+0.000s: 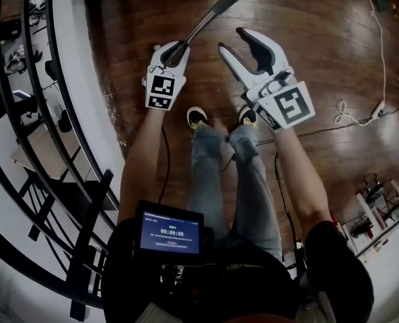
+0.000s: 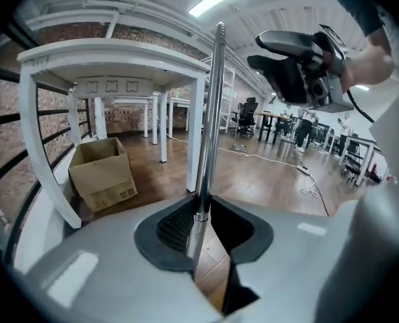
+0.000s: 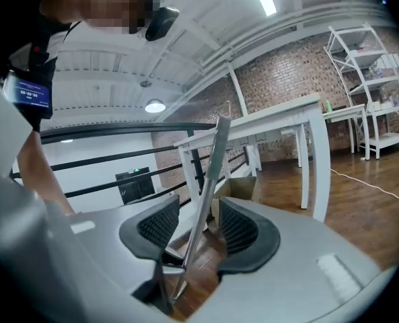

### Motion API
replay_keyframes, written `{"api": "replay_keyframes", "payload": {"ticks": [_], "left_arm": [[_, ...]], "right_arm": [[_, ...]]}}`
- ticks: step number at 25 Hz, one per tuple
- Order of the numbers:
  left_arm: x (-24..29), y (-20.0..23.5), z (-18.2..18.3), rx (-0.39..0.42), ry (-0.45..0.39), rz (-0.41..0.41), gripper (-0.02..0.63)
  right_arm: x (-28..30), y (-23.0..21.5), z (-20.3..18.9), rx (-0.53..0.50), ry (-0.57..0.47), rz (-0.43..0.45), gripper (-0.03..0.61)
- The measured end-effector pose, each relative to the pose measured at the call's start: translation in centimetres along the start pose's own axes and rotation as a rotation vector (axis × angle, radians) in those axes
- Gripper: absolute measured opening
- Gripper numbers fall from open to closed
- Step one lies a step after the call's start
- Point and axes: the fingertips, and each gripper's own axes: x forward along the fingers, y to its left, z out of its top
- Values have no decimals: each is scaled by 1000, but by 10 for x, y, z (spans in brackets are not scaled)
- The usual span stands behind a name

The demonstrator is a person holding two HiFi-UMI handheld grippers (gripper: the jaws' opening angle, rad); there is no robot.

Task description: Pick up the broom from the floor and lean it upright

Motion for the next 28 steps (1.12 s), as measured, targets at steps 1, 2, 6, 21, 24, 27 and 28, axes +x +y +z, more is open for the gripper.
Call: {"api": "replay_keyframes", "payload": {"ticks": [1,2,6,21,24,27,28], "left_arm": [[-4,5,1,-17,-6,9,97],[-7,10,3,-30,-14,19,97],[-14,28,15,-87,-42,52,97],[115,102,117,-274,-48,187,92],[133,103,124,-253,-30,182,92],[138,107,122,-261,-14,191,94],[139,107,121,-260,-8,188,95]], "right_arm": [[17,2,0,-2,-2,5,187],[34,3,0,-7,-1,12,199],[97,11,17,-25,-28,67,243],[197,-93,89,-29,-64,343,80],[201,-127,87,55,-91,331,80],[204,-138,86,71,-87,344,81],[205,-137,85,64,-82,349,81]]}}
